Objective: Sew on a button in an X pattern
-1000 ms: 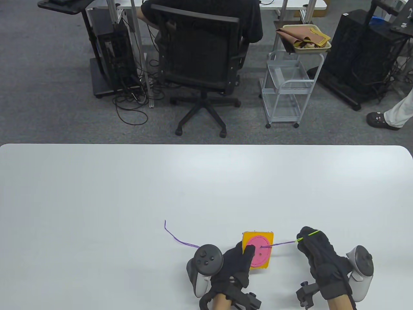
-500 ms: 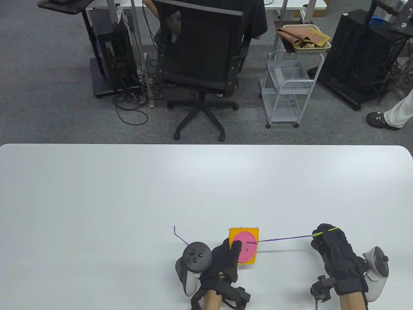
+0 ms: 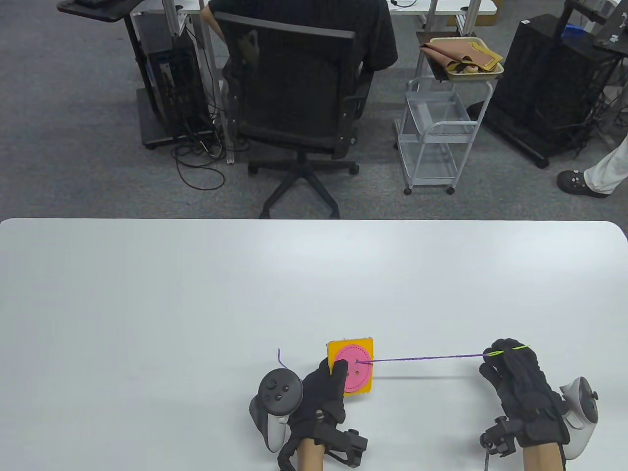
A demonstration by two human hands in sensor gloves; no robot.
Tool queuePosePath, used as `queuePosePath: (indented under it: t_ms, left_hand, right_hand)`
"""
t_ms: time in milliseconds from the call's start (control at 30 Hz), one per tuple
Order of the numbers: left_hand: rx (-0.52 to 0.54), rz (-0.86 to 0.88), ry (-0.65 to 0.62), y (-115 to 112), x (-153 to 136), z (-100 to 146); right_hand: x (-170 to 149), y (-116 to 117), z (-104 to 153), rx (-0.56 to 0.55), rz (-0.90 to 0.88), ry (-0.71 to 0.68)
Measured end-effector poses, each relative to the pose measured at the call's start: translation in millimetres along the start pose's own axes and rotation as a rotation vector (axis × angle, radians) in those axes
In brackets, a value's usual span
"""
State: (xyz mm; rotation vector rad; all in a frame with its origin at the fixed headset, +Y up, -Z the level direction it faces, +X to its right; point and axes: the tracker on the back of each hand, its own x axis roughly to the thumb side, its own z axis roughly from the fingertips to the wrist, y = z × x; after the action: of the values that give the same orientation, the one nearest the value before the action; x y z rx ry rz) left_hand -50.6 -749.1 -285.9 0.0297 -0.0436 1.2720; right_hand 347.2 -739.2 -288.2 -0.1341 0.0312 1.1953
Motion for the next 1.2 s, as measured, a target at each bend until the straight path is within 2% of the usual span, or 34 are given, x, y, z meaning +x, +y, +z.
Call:
queuePosePath:
  t_ms: [400,600,967,1200]
  left_hand:
    - [-0.005,-0.043,0.001,-7,2,1]
    - [-0.029,-0.031,-0.007,-13,4,1]
    - [-0.095,-0.005,-0.033,-27,12,3]
    - [-0.11,-0.023,-0.063,-34,18,6]
  right_hand:
    - [-2,21,3,0.02,0.042,-0.061]
    - [-8,40,3,0.107,0.092,-0.073]
    - [-22,81,13,0.158,0.419,-0.132]
    - [-27,95,18,0.211,0.557,-0.172]
